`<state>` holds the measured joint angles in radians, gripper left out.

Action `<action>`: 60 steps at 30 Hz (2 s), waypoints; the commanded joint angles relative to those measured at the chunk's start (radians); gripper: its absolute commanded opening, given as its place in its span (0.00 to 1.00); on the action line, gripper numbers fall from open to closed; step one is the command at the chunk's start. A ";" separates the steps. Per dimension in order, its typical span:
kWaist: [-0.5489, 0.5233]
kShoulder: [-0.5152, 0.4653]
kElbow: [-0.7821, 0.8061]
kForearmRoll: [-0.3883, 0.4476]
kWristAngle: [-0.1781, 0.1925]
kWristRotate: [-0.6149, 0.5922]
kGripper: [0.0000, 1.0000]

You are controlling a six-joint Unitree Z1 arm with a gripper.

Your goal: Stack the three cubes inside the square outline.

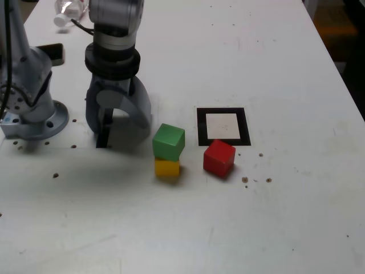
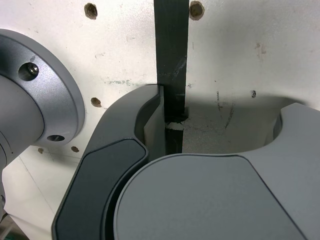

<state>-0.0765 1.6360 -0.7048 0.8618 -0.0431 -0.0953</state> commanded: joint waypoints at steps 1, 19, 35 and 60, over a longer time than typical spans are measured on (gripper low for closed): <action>0.000 -0.002 0.005 0.000 -0.001 -0.001 0.83; 0.000 -0.070 -0.115 0.236 0.085 -0.045 0.83; -0.005 -0.058 -0.618 0.591 0.148 0.137 0.83; -0.282 0.173 -0.925 0.560 0.122 0.202 0.83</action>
<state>-0.3547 1.8071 -1.6242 1.4205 0.0800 0.1080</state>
